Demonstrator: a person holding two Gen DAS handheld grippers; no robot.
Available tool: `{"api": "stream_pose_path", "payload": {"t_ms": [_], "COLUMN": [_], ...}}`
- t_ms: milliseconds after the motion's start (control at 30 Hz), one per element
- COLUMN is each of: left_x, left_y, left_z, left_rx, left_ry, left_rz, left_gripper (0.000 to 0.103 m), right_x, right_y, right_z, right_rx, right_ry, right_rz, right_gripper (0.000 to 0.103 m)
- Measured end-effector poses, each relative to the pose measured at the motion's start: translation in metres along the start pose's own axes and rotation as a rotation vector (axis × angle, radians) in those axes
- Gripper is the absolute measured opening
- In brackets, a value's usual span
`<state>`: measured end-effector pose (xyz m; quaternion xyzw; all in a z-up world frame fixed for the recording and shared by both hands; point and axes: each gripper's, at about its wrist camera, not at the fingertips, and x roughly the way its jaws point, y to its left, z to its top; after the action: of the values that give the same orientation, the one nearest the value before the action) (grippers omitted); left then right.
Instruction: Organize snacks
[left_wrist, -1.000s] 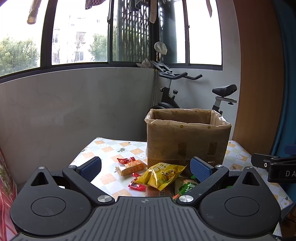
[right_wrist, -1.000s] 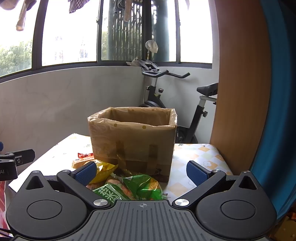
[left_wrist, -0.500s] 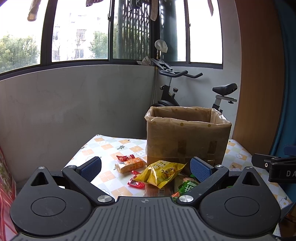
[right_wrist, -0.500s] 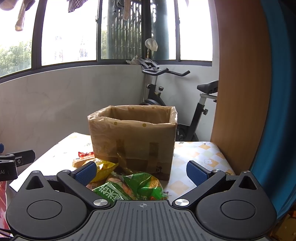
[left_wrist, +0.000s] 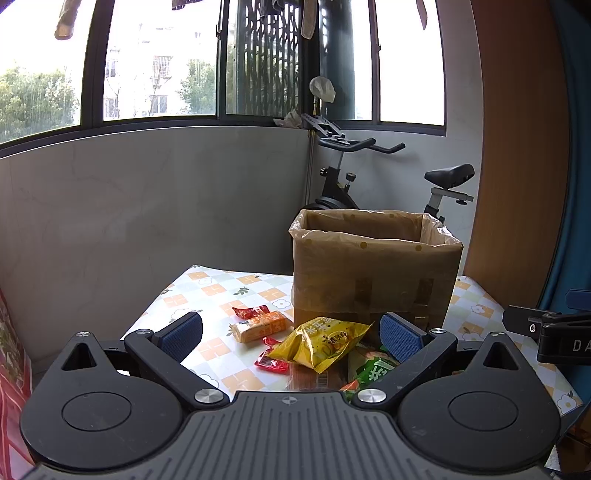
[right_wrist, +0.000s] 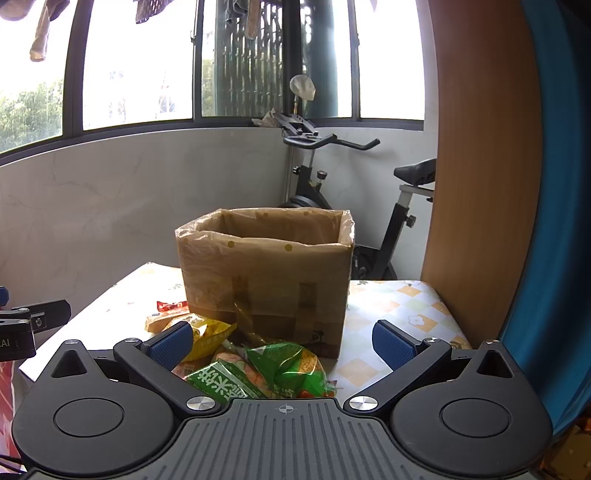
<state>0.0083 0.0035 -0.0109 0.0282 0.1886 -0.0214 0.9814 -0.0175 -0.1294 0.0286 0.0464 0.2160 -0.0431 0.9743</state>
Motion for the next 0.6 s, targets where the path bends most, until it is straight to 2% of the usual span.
{"api": "stream_pose_path", "payload": {"t_ms": [600], "left_x": [0.0004], "left_y": [0.0008], "left_z": [0.0010], "left_rx": [-0.001], "left_ry": [0.003], "left_rz": [-0.001], "left_gripper": [0.103], "right_x": [0.0005], "right_y": [-0.0002], "right_z": [0.0004], "right_rx": [0.001], "right_ry": [0.002], "right_rz": [0.000], "right_gripper": [0.103]}}
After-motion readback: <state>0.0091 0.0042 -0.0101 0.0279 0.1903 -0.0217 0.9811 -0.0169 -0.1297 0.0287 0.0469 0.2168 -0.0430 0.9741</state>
